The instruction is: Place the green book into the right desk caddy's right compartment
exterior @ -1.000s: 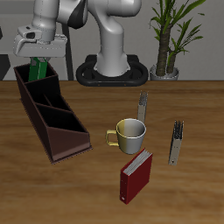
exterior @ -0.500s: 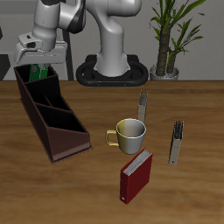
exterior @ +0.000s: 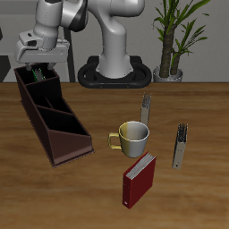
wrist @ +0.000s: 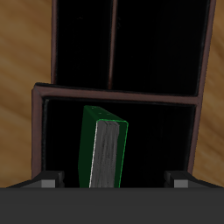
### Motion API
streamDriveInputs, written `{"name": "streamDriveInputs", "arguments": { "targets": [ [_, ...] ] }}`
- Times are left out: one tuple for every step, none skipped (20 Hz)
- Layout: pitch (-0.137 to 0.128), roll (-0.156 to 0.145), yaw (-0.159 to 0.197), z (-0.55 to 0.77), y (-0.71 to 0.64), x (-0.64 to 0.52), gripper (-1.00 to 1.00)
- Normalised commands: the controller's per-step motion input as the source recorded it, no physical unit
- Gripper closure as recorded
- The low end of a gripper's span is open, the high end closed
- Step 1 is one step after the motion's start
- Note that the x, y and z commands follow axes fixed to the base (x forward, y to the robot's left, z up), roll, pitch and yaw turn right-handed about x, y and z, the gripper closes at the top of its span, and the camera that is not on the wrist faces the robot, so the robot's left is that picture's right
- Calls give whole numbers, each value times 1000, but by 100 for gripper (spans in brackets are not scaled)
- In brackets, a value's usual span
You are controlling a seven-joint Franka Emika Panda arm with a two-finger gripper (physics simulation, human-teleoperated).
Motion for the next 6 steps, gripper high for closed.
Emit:
{"name": "streamDriveInputs", "arguments": {
  "targets": [
    [-9,35,27,149,-35,-78,-100],
    [-6,-28,-52,104,-109,-58,-100],
    [-53,-16,10,226,-18,-90,-100],
    [-25,34,29,240,32,-49,-100],
    [-25,-11,-38,264,-58,-85,-100],
    [0,0,0,-34,-107,-60,-100]
  ]
}}
